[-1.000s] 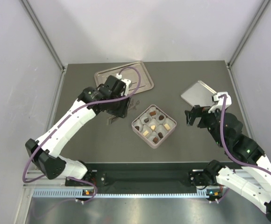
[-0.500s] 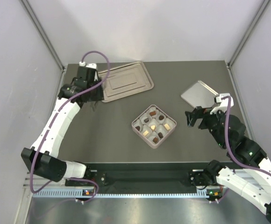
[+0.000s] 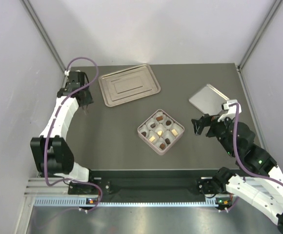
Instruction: Pack the chocolate
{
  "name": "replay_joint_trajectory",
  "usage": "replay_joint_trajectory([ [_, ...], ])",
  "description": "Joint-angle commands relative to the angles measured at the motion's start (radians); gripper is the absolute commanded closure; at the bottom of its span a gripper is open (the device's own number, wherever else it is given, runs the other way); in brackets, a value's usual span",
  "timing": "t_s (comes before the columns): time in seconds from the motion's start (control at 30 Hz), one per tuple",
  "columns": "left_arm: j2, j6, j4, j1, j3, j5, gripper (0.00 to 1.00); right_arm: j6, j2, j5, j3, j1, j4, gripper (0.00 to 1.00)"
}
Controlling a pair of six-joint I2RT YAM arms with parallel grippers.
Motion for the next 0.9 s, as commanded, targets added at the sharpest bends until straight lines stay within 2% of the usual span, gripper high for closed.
replay_joint_trajectory([
  [0.0,0.051,0.005,0.111,0.042,-0.034,-0.023,0.52,0.008,-0.009,-0.013,-0.003,-0.011,0.046,0.0],
  [0.3,0.16,-0.041,0.183,0.063,-0.143,-0.026,0.49,0.008,0.007,-0.019,-0.013,-0.009,0.064,0.0],
  [0.6,0.24,-0.115,0.152,0.066,-0.171,-0.036,0.32,0.011,0.015,-0.023,-0.017,-0.01,0.066,0.0],
  [0.87,0.255,-0.144,0.166,0.073,-0.198,0.013,0.28,0.014,0.026,-0.03,-0.012,-0.009,0.067,0.0],
])
